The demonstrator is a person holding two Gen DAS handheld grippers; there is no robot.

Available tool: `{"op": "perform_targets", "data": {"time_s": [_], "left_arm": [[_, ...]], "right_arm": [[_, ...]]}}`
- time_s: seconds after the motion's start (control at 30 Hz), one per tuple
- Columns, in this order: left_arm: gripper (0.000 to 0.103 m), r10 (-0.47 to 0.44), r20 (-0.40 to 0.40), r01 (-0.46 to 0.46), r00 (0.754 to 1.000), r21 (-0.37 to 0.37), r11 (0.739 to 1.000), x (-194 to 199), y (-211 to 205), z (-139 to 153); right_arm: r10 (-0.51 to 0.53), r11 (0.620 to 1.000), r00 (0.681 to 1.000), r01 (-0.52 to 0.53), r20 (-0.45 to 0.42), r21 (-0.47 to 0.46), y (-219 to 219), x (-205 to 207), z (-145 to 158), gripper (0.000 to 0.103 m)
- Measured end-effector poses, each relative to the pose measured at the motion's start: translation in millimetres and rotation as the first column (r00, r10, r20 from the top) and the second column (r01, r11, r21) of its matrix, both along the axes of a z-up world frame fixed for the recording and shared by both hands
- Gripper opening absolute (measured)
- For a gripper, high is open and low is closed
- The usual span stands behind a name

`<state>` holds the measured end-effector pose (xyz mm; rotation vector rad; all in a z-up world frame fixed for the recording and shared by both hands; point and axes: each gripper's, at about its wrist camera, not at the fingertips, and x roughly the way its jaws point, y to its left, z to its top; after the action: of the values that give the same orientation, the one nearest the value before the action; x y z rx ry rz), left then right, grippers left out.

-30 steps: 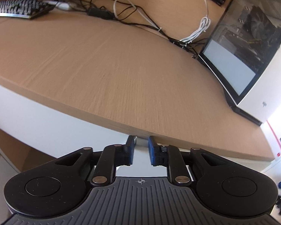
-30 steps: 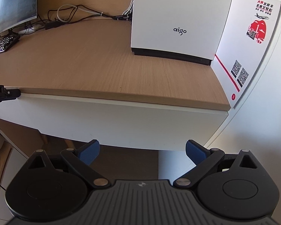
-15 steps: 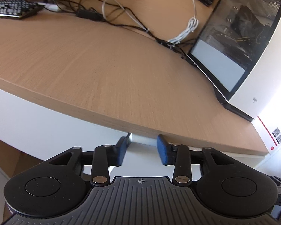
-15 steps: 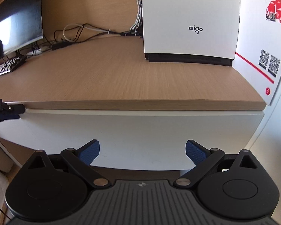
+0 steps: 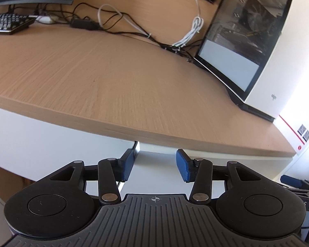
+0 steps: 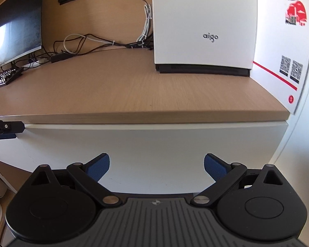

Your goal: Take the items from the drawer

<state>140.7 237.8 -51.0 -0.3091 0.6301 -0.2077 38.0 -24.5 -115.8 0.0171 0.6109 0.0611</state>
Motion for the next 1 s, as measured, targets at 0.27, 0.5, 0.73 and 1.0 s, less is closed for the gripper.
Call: {"op": "perform_targets", "data": {"time_s": [0.27, 0.5, 0.73, 1.0], "left_arm": [[0.048, -0.039, 0.02, 0.037, 0.999, 0.091, 0.995, -1.9, -10.3, 0.3], [0.048, -0.042, 0.026, 0.039, 0.999, 0.099, 0.994, -1.9, -11.2, -0.1], [0.047, -0.049, 0.025, 0.046, 0.998, 0.096, 0.994, -1.4, -9.7, 0.3], [0.047, -0.045, 0.029, 0.042, 0.999, 0.093, 0.995, -2.5, -8.7, 0.7]], "right_arm": [[0.002, 1.0, 1.0, -0.002, -0.02, 0.001, -6.9, -5.4, -14.8, 0.099], [-0.001, 0.975, 0.99, 0.033, -0.144, 0.219, -13.0, 5.1, -65.2, 0.099], [0.156, 0.875, 0.968, -0.042, -0.198, 0.483, -16.2, 40.4, -142.7, 0.098], [0.174, 0.806, 0.985, -0.146, 0.006, 0.574, -29.3, 54.6, -167.8, 0.099]]}}
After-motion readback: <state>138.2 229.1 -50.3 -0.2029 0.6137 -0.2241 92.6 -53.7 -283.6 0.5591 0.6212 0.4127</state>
